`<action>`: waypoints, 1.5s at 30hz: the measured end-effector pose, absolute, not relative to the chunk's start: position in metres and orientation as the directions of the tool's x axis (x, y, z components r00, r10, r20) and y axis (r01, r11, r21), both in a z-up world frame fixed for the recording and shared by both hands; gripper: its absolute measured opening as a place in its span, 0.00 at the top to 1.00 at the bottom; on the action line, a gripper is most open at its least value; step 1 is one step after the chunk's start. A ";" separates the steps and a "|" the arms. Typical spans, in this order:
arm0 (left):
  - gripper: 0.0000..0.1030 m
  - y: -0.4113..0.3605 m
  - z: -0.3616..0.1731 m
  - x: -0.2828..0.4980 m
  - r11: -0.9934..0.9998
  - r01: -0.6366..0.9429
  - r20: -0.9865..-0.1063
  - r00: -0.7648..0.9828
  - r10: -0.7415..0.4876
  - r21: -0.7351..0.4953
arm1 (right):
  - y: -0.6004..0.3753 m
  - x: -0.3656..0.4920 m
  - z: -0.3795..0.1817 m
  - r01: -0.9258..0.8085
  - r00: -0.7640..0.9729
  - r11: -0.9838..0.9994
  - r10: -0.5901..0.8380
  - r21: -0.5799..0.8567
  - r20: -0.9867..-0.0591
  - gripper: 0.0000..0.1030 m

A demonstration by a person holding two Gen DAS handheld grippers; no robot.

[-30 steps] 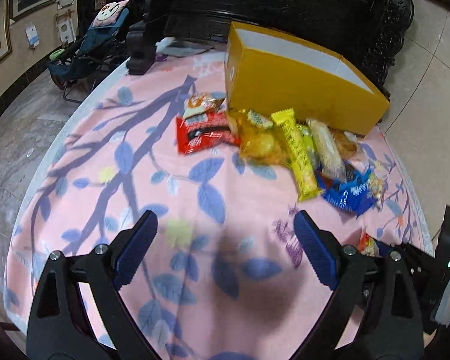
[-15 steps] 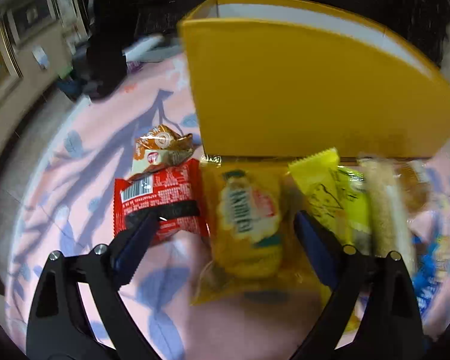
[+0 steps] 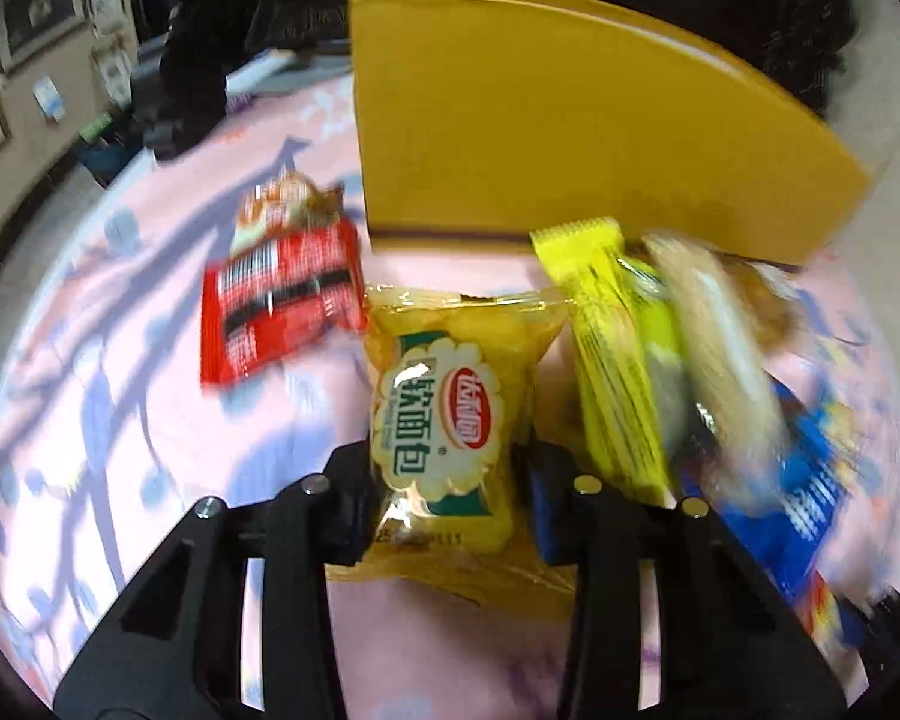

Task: Organize snacks
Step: 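Grasp the yellow cracker pack with the left tool while the right tool grasps the red-topped snack bag, then drop the yellow cracker pack and red-topped bag into the yellow box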

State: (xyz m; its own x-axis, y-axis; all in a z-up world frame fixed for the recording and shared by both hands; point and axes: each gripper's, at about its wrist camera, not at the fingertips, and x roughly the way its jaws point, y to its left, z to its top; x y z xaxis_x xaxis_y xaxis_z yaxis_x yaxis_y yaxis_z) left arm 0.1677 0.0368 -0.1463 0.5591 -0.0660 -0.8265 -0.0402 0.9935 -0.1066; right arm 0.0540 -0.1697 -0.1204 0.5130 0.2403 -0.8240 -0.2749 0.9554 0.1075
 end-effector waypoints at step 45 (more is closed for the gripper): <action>0.15 -0.005 -0.007 0.309 1.000 -0.005 -0.764 0.646 -0.008 -0.015 | -0.182 0.322 0.008 -0.143 0.620 0.986 0.159 0.089 -0.768 0.24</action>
